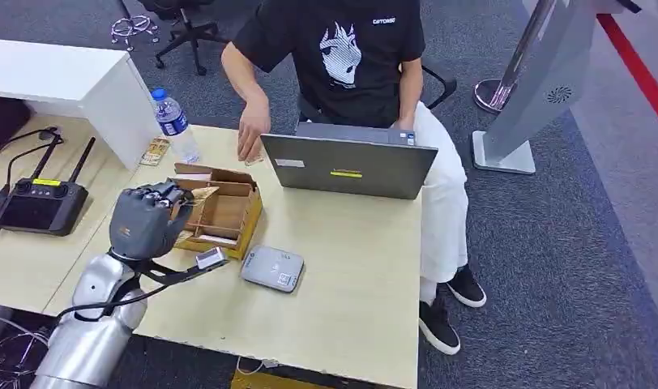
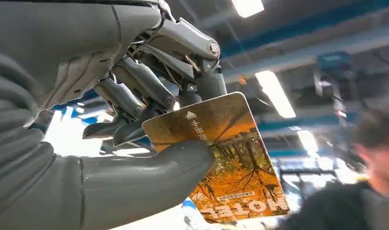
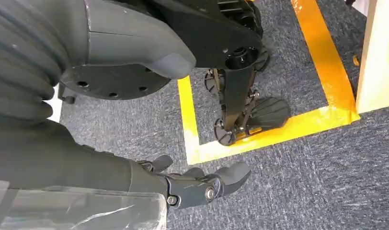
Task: Pass the card to the sensor for recognition and then transmit it.
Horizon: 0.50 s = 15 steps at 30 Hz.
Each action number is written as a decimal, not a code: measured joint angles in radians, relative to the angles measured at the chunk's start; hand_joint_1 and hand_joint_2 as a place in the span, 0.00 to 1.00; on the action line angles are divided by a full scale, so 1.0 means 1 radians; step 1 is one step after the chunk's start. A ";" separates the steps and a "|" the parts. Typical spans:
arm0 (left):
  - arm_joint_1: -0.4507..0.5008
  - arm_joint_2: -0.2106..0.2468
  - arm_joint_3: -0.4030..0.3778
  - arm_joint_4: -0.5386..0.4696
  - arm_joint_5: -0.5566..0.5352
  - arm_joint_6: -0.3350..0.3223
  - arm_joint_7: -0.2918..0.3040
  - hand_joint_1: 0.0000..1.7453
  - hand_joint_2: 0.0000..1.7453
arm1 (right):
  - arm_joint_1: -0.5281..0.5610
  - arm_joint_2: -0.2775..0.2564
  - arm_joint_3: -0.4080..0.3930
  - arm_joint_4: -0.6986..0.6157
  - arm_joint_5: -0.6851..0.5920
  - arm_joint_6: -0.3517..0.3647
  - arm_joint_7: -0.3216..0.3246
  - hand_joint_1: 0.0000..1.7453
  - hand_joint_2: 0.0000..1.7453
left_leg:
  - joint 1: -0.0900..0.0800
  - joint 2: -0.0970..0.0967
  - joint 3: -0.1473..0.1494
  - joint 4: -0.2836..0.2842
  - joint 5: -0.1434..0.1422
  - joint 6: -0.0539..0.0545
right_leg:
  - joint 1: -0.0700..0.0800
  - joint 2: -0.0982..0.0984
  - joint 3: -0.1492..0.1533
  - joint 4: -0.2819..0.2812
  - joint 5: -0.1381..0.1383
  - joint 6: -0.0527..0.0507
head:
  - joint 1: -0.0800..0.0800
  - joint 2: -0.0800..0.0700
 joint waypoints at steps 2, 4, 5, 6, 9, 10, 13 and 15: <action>0.000 -0.004 -0.042 0.008 -0.012 -0.015 0.006 1.00 1.00 | 0.000 0.000 0.000 0.000 0.000 0.000 -0.001 0.00 1.00 | 0.000 0.000 0.000 0.000 0.000 0.000 | 0.000 0.000 0.000 0.000 0.000 0.000 | 0.000 0.000; 0.000 -0.006 -0.084 0.024 -0.027 -0.028 0.020 1.00 1.00 | 0.000 0.000 0.000 0.000 0.001 0.000 -0.001 0.00 1.00 | 0.000 0.000 0.000 0.000 0.000 0.000 | 0.000 0.000 0.000 0.000 0.000 0.000 | 0.000 0.000; -0.002 -0.008 -0.103 0.035 -0.031 -0.034 0.024 1.00 1.00 | 0.000 0.000 0.000 0.000 0.001 0.000 -0.001 0.00 1.00 | 0.000 0.000 0.000 0.000 0.000 0.000 | 0.000 0.000 0.000 0.000 0.000 0.000 | 0.000 0.000; -0.003 -0.008 -0.119 0.046 -0.036 -0.036 0.028 1.00 1.00 | 0.000 0.000 0.000 0.000 0.002 0.000 -0.001 0.00 1.00 | 0.000 0.000 0.000 0.000 0.000 0.000 | 0.000 0.000 0.000 0.000 0.000 0.000 | 0.000 0.000; -0.011 -0.011 -0.155 0.082 -0.044 -0.054 0.037 1.00 1.00 | 0.000 0.000 0.000 0.000 0.002 0.001 -0.001 0.00 1.00 | 0.000 0.000 0.000 0.000 0.000 0.000 | 0.000 0.000 0.000 0.000 0.000 0.000 | 0.000 0.000; -0.015 -0.013 -0.167 0.100 -0.048 -0.064 0.040 1.00 1.00 | 0.000 0.000 0.000 0.000 0.002 0.002 -0.001 0.00 1.00 | 0.000 0.000 0.000 0.000 0.000 0.000 | 0.000 0.000 0.000 0.000 0.000 0.000 | 0.000 0.000; -0.030 -0.014 -0.201 0.138 -0.053 -0.097 0.046 1.00 1.00 | 0.000 0.000 0.000 0.000 0.003 0.002 -0.001 0.00 1.00 | 0.000 0.000 0.000 0.000 0.000 0.000 | 0.000 0.000 0.000 0.000 0.000 0.000 | 0.000 0.000; -0.040 -0.014 -0.226 0.158 -0.055 -0.121 0.054 1.00 1.00 | 0.000 0.000 0.000 0.000 0.004 0.003 -0.001 0.00 1.00 | 0.000 0.000 0.000 0.000 0.000 0.000 | 0.000 0.000 0.000 0.000 0.000 0.000 | 0.000 0.000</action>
